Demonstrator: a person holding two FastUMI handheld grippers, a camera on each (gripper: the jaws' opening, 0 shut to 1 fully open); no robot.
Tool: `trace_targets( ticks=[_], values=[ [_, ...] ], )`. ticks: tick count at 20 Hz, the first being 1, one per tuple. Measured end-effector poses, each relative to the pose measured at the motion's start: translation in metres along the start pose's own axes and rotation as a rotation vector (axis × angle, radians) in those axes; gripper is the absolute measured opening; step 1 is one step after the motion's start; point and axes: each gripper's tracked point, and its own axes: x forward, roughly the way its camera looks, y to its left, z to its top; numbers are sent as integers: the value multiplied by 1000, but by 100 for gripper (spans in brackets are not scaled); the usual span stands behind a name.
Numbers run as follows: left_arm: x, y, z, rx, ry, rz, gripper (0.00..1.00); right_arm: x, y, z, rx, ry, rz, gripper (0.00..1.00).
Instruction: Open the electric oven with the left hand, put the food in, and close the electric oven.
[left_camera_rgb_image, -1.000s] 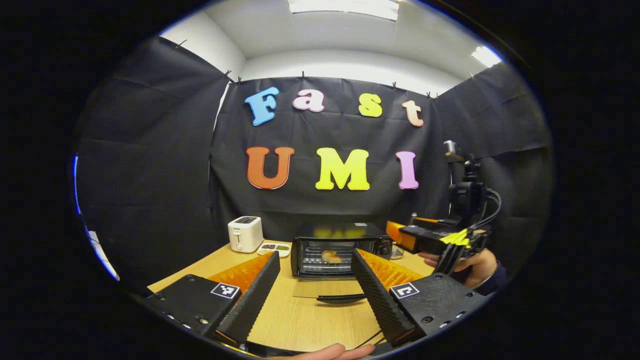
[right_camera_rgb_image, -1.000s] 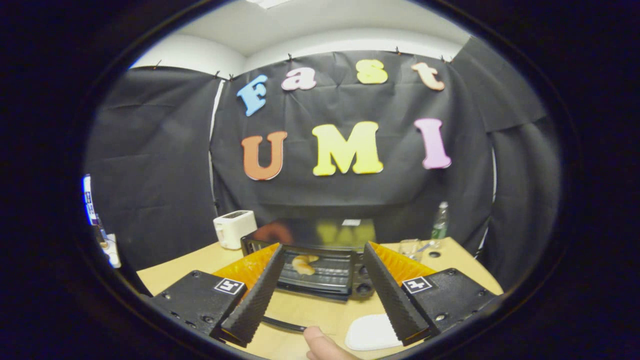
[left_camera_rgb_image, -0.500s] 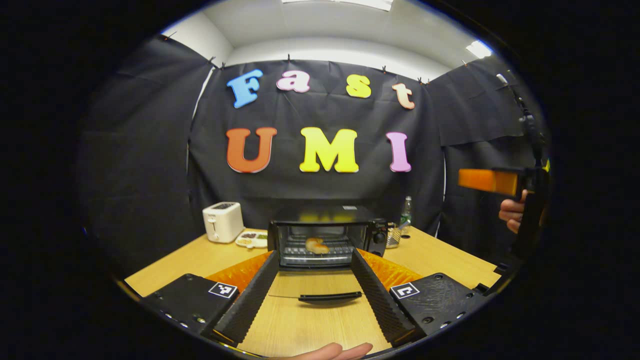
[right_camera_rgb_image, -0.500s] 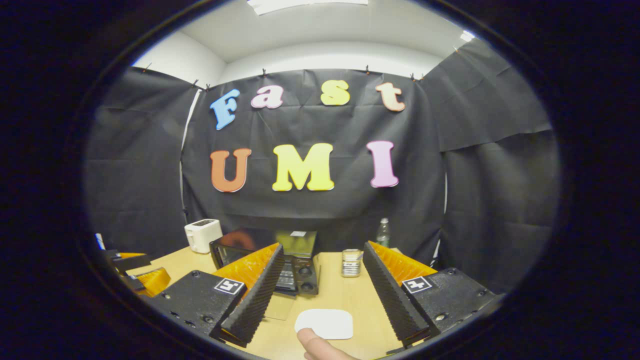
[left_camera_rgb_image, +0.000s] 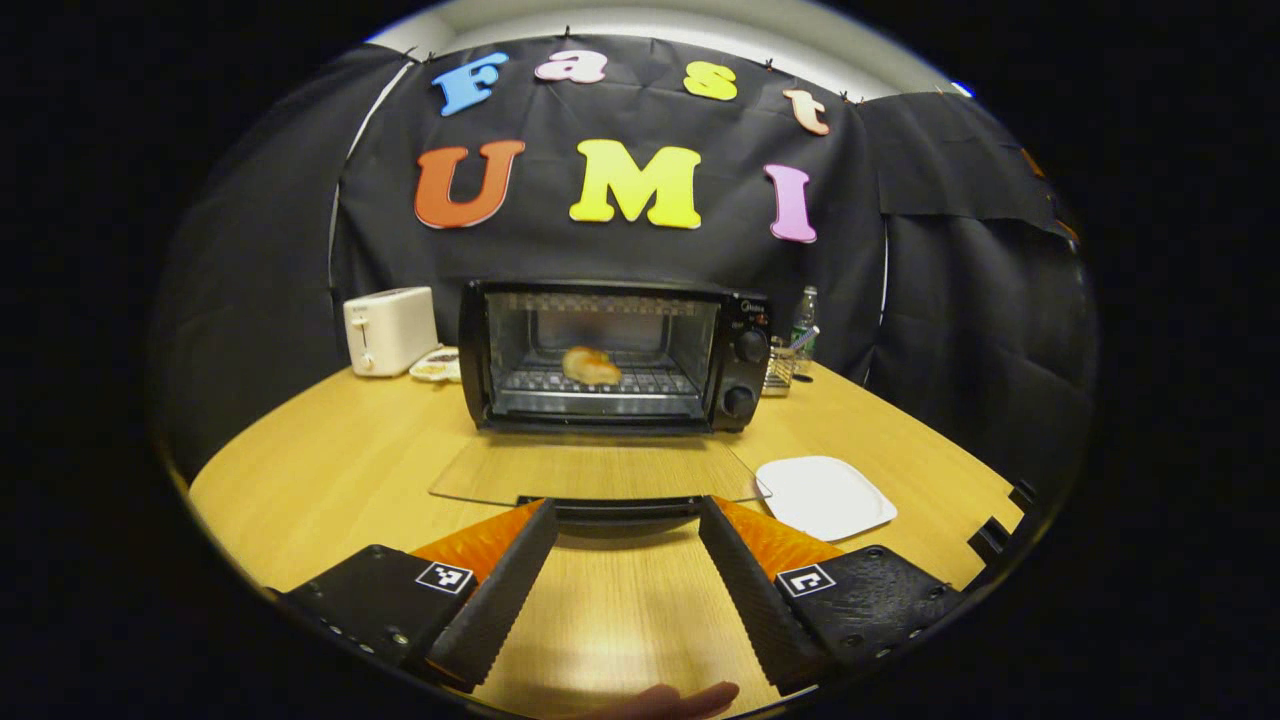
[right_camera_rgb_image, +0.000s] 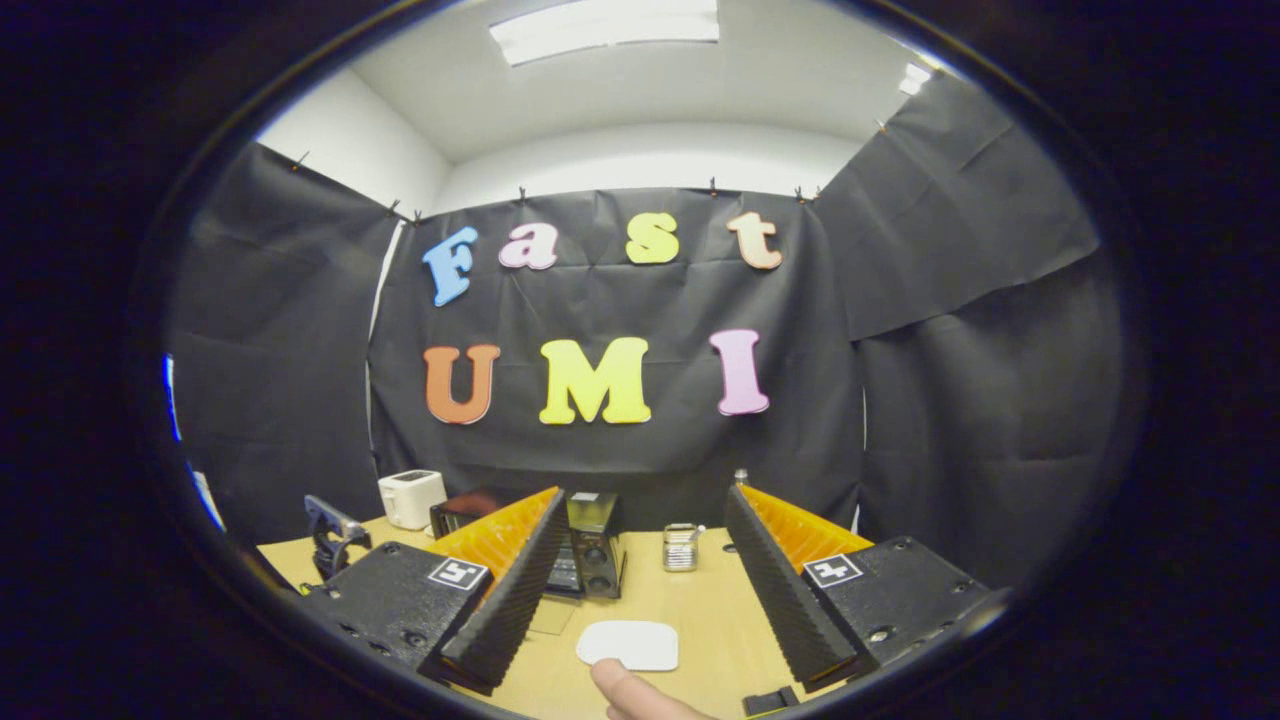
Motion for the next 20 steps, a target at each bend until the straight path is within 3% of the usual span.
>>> trace_targets(
  ticks=[2,7,10,20],
  values=[
    [12,1,-7,31,20,16,95,-2,-16,-6,-3,1,-24,96],
    [31,1,-28,-15,97,21,95,6,-37,-27,8,44,-49,99],
    [37,4,-33,7,114,37,95,11,-46,-38,23,68,-59,99],
    [47,9,-25,11,169,73,93,12,-51,-39,27,61,-53,96]
  ],
)
